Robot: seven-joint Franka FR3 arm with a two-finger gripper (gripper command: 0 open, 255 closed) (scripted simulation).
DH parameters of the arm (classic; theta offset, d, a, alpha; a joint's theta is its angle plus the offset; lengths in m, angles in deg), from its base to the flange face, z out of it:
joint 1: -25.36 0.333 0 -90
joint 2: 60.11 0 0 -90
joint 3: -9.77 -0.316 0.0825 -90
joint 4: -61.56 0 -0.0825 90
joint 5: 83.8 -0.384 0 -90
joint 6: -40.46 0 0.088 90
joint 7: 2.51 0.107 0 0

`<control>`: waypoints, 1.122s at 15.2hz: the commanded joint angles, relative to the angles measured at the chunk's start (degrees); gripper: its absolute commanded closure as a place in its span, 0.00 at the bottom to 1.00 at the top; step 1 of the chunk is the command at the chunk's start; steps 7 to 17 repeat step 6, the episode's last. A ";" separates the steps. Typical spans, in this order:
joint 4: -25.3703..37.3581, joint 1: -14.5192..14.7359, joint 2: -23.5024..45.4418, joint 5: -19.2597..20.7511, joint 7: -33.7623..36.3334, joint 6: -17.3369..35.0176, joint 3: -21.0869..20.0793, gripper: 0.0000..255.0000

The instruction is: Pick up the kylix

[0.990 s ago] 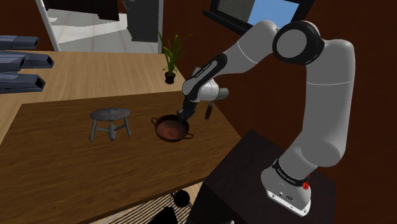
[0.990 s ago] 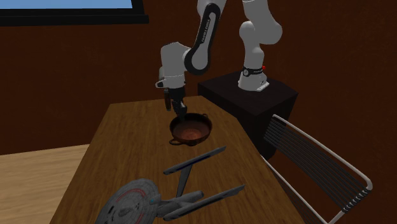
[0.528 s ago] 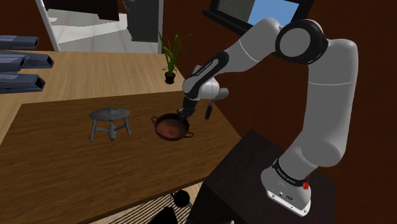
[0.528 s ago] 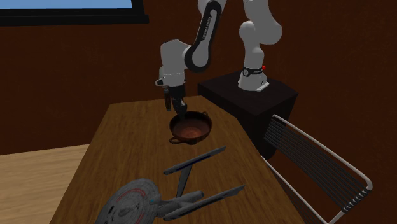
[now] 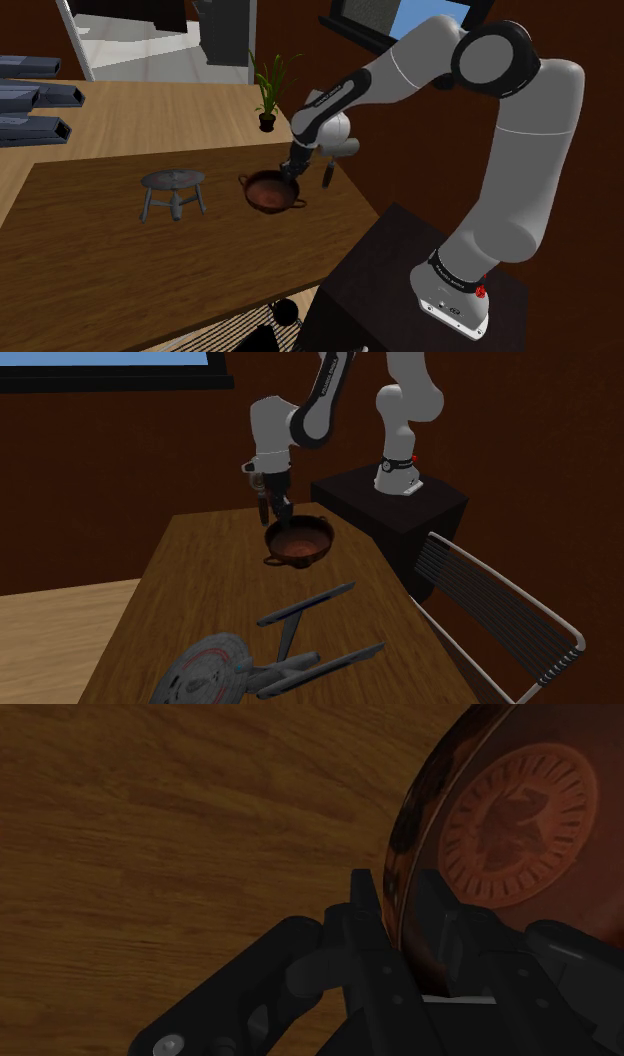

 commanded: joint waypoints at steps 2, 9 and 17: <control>-0.02 0.33 -2.04 0.82 1.13 -1.88 0.41 1.00; -0.08 0.45 -3.43 1.34 1.77 -3.17 0.66 1.00; -0.08 0.45 -3.43 1.34 1.77 -3.17 0.66 1.00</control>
